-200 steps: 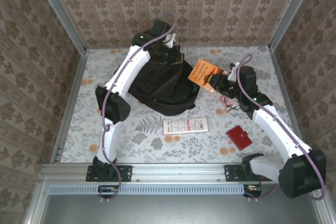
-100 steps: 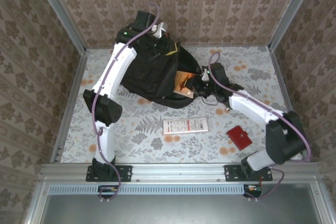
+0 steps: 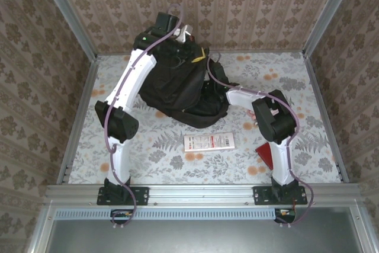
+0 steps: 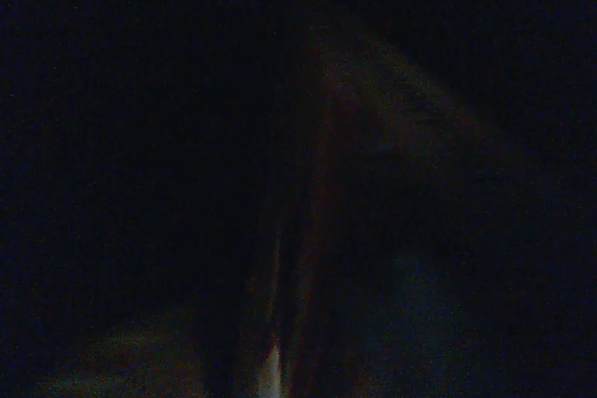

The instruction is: Pack books, pencil case, and school supplies into a backpack

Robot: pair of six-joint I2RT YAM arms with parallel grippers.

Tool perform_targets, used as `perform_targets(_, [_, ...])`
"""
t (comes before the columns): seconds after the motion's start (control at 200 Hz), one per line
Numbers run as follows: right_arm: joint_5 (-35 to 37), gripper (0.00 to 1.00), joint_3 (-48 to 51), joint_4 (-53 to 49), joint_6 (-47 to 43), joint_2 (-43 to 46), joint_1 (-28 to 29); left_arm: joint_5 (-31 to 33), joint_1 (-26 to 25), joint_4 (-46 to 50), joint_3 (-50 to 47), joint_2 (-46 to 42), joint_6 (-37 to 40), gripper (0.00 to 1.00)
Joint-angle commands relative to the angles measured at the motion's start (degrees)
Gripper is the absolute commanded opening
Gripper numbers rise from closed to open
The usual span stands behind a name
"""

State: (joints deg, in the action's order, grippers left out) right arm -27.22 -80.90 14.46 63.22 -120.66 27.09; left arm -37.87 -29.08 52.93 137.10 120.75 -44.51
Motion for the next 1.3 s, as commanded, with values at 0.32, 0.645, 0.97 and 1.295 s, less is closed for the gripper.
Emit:
perform_targets(0.32, [9.2,0.99,4.2,-15.2,-20.7,19.1,0.7,1.5,6.2,-4.2,-8.2,-6.1,2.6,0.00])
perform_targets(0.645, [20.5,0.95,14.1,-32.3,-31.7,40.6,-0.1,8.2,7.5,-2.8,-8.9,-3.8,7.2,0.00])
perform_targets(0.97, [36.2,1.00,16.5,-54.3,-27.3,50.2,-4.5,10.6,8.4,-3.9,-10.2,-5.0,8.6,0.00])
perform_targets(1.295, [38.0,0.98,24.4,-59.7,-24.6,48.4,-16.7,14.4,8.6,-2.9,-14.2,-6.5,12.0,0.00])
